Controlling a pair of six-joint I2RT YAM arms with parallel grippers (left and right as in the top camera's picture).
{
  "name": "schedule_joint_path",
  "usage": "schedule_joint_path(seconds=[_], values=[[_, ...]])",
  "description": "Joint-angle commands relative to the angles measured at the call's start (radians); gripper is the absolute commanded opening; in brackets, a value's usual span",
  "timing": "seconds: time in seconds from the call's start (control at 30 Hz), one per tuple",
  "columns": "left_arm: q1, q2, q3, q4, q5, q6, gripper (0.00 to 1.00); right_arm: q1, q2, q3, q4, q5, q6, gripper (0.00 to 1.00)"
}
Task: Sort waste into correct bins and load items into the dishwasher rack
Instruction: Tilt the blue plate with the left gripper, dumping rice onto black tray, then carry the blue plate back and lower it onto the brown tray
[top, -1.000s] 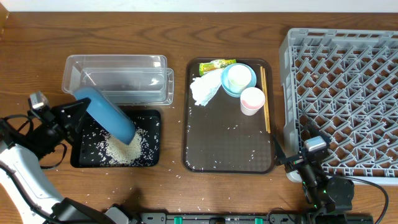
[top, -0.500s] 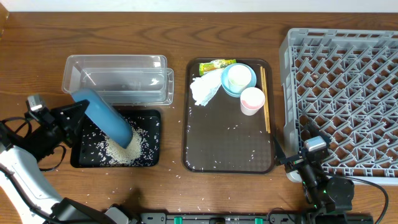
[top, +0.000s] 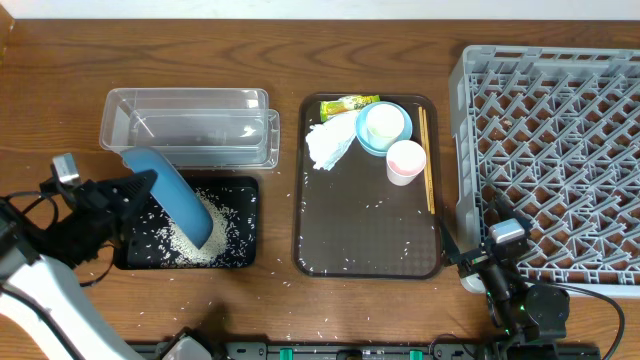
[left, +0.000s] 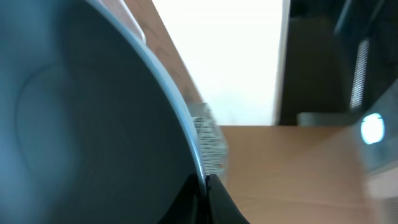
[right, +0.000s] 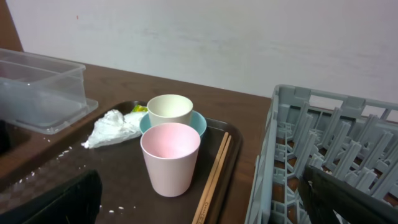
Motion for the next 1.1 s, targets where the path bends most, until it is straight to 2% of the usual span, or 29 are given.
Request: schedule_joint_path(seconds=[0.0,0.07,0.17,0.4,0.47,0.63,0.83,1.07], values=[[-0.027,-0.089,0.048,0.009,-0.198,-0.071,0.06,0.026,-0.005,-0.002,-0.004,0.002,0.002,0.99],[-0.059,-0.136,0.071,0.011,-0.268,-0.100,0.06,0.026,-0.005,-0.002,-0.004,0.003,0.002,0.99],[-0.148,-0.170,0.095,0.043,-0.259,-0.100,0.06,0.026,-0.005,-0.002,-0.004,0.003,0.002,0.99],[-0.553,-0.158,0.100,0.131,-0.289,-0.100,0.06,0.026,-0.005,-0.002,-0.004,0.003,0.002,0.99],[-0.698,-0.149,0.100,0.156,-0.364,-0.101,0.06,0.026,-0.005,-0.002,-0.004,0.003,0.002,0.99],[-1.048,-0.123,0.100,0.208,-0.739,-0.209,0.06,0.026,-0.005,-0.002,-0.004,0.003,0.002,0.99],[-1.363,-0.039,0.100,0.312,-0.995,-0.246,0.06,0.026,-0.005,-0.002,-0.004,0.003,0.002,0.99],[-1.555,0.169,0.100,0.411,-1.061,-0.257,0.06,0.026,-0.005,-0.002,-0.004,0.003,0.002,0.99]])
